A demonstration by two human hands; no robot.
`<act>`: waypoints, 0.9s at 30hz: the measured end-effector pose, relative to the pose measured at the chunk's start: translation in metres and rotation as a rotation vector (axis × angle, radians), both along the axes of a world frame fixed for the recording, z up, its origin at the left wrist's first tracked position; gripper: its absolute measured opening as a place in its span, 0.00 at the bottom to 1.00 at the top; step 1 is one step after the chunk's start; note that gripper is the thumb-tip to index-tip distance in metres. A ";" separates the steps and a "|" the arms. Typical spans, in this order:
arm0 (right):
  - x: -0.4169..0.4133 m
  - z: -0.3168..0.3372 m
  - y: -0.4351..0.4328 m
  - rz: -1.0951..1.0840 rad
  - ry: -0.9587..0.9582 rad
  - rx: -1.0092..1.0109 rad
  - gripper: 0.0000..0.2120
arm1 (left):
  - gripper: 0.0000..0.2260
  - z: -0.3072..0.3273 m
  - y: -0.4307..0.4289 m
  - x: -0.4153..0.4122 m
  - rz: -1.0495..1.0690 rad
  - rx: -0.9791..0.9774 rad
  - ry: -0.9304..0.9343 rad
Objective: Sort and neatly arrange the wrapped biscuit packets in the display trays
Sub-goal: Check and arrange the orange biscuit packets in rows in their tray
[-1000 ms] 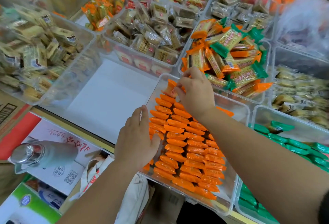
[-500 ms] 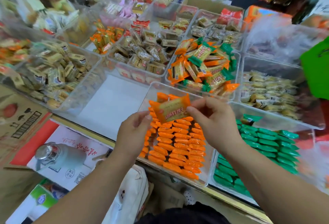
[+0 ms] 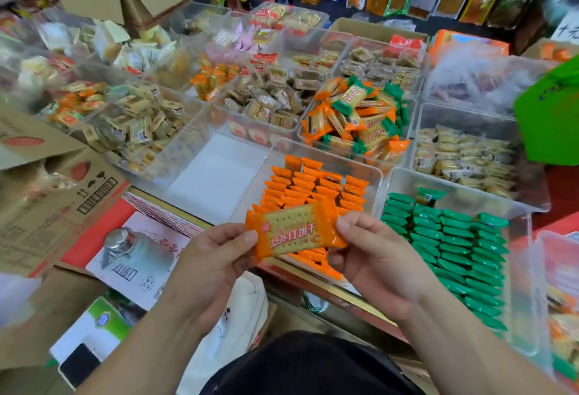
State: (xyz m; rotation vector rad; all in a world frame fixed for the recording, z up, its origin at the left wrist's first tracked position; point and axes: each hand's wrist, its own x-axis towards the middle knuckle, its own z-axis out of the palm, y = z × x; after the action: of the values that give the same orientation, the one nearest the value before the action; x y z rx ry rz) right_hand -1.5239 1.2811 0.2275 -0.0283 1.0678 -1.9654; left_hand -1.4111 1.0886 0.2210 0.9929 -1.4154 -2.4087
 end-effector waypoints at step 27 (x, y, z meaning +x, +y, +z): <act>0.037 -0.033 0.011 0.087 -0.208 0.110 0.05 | 0.14 0.047 0.043 0.039 0.040 -0.261 0.089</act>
State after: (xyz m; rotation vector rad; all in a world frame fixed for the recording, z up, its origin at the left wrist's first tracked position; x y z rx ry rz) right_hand -1.4873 1.2922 0.1946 0.1828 1.0179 -1.7862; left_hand -1.3720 1.1319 0.2677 0.8315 -1.6089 -2.1410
